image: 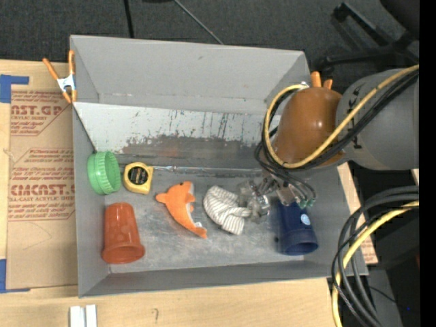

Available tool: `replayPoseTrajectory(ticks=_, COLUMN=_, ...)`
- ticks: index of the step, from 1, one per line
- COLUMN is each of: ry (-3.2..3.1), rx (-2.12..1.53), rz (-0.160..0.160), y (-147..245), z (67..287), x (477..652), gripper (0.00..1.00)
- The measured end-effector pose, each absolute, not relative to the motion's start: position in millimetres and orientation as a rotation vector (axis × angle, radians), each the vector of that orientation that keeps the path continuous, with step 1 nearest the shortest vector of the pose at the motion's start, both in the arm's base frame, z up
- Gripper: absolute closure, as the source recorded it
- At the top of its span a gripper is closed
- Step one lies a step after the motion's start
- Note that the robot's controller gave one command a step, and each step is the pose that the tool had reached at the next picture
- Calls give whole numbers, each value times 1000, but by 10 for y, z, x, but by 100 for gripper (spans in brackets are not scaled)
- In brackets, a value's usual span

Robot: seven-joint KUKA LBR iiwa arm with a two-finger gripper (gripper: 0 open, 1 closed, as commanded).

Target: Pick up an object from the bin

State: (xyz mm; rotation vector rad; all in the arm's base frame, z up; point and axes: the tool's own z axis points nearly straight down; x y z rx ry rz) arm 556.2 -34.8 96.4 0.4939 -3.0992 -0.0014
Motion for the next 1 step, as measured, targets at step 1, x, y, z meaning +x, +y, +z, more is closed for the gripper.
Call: replayPoseTrajectory(ticks=1, ry=-3097, rx=494, rz=-2, y=-345, z=1171, x=5554, gripper=100)
